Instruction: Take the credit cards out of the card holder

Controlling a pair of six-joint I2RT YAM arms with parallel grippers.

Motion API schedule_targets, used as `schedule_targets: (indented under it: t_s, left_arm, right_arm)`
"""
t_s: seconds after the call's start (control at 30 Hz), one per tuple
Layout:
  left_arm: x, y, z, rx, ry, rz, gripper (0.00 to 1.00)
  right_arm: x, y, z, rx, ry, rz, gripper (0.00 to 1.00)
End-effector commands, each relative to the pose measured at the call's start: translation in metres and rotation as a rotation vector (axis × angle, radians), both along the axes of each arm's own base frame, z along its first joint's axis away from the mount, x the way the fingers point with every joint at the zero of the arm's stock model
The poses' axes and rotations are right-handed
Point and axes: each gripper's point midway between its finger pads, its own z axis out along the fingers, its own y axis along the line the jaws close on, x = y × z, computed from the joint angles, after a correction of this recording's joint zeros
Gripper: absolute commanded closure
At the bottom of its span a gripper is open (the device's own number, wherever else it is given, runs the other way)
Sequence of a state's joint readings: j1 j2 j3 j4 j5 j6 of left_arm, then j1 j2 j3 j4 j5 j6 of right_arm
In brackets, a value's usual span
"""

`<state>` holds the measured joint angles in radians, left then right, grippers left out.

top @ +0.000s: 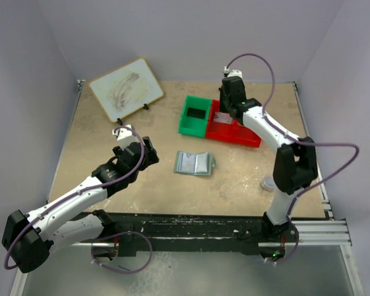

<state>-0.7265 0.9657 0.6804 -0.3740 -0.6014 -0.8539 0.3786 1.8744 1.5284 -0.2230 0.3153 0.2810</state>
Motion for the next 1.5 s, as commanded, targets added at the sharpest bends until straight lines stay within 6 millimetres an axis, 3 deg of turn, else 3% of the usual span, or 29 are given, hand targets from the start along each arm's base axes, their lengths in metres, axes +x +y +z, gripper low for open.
schedule_targets:
  t_s: [0.0,0.07,0.13,0.2,0.23,0.33,0.4,0.47,0.53,0.67,0.9,1.1,1.33,1.47]
  left_arm:
    - [0.010,-0.009,0.018,-0.058,-0.043,0.002,0.17]
    - [0.009,-0.009,0.018,-0.058,-0.045,0.005,0.17]
    - [0.010,-0.008,0.020,-0.061,-0.051,0.008,0.17]
    - [0.010,-0.008,0.020,-0.063,-0.054,0.010,0.17]
    - [0.011,-0.008,0.021,-0.064,-0.057,0.011,0.17]
    - [0.012,-0.009,0.022,-0.064,-0.058,0.009,0.17]
    - [0.012,-0.008,0.022,-0.059,-0.056,0.013,0.17]
    - [0.012,-0.006,0.021,-0.054,-0.054,0.029,0.17]
    - [0.012,0.000,0.020,-0.050,-0.056,0.057,0.17]
    - [0.011,0.009,0.020,-0.043,-0.064,0.106,0.17]
    - [0.009,0.018,0.023,-0.030,-0.075,0.133,0.17]
    - [0.007,0.021,0.025,-0.032,-0.081,0.141,0.17]
    - [0.006,0.022,0.022,-0.031,-0.079,0.139,0.17]
    - [0.007,0.020,0.023,-0.030,-0.079,0.134,0.17]
  right_arm:
    - [-0.027,-0.005,0.062,0.062,-0.140,-0.003,0.79]
    - [-0.042,-0.008,0.084,0.128,-0.206,-0.016,0.75]
    - [-0.057,-0.013,0.095,0.198,-0.259,-0.035,0.57]
    - [-0.071,-0.017,0.095,0.288,-0.291,-0.064,0.08]
    - [-0.078,-0.017,0.089,0.346,-0.285,-0.073,0.01]
    - [-0.096,0.012,0.078,0.515,-0.243,0.092,0.01]
    - [-0.106,0.026,0.059,0.567,-0.162,0.132,0.10]
    - [-0.121,0.055,0.039,0.612,-0.059,0.184,0.20]
    - [-0.138,0.082,0.024,0.596,-0.001,0.179,0.21]
    - [-0.157,0.110,0.003,0.508,0.042,0.070,0.25]
    - [-0.166,0.137,-0.037,0.286,0.158,0.086,0.29]
    - [-0.172,0.144,-0.069,0.213,0.256,0.065,0.28]
    - [-0.173,0.156,-0.083,0.197,0.305,0.095,0.32]
    - [-0.173,0.152,-0.094,0.154,0.325,0.059,0.29]
